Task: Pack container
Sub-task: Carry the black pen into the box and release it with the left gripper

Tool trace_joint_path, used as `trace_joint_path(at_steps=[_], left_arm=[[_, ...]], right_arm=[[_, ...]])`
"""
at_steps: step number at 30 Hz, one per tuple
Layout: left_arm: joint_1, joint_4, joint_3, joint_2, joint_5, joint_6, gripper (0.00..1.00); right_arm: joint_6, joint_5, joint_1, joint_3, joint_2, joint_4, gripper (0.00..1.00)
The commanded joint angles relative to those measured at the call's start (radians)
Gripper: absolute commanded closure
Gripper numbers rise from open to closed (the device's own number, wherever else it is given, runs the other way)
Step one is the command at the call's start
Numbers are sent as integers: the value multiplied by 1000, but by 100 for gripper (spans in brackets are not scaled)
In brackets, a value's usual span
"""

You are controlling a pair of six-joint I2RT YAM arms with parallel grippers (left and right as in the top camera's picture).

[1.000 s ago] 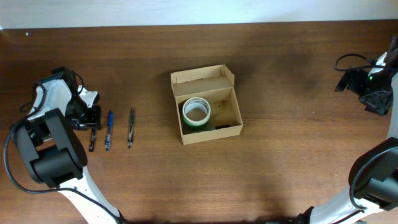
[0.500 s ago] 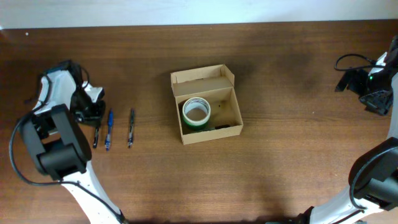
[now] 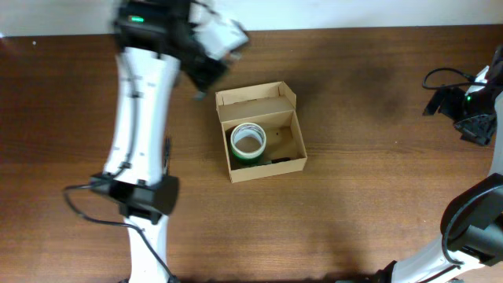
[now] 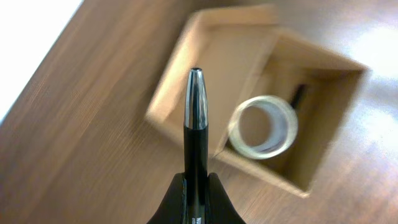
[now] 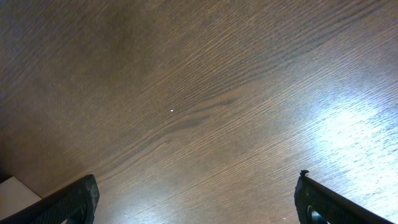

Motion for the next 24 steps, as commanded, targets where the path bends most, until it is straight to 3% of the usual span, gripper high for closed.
trace_joint_path(at_steps=[1,7,15,24], left_arm=[[-163,-8,-48,0,-76,143,98],[-336,-2,-258,1,-153,195,98],[-350,186,-575,1,-198,96,98],[-351,231,-679,2,-164,51,98]], right_arm=[[12,-2,-2,-5,3,3,1],[11,-2,-2,-5,3,3,1],[12,-2,-2,-5,3,3,1],[12,-2,-2,-5,3,3,1]])
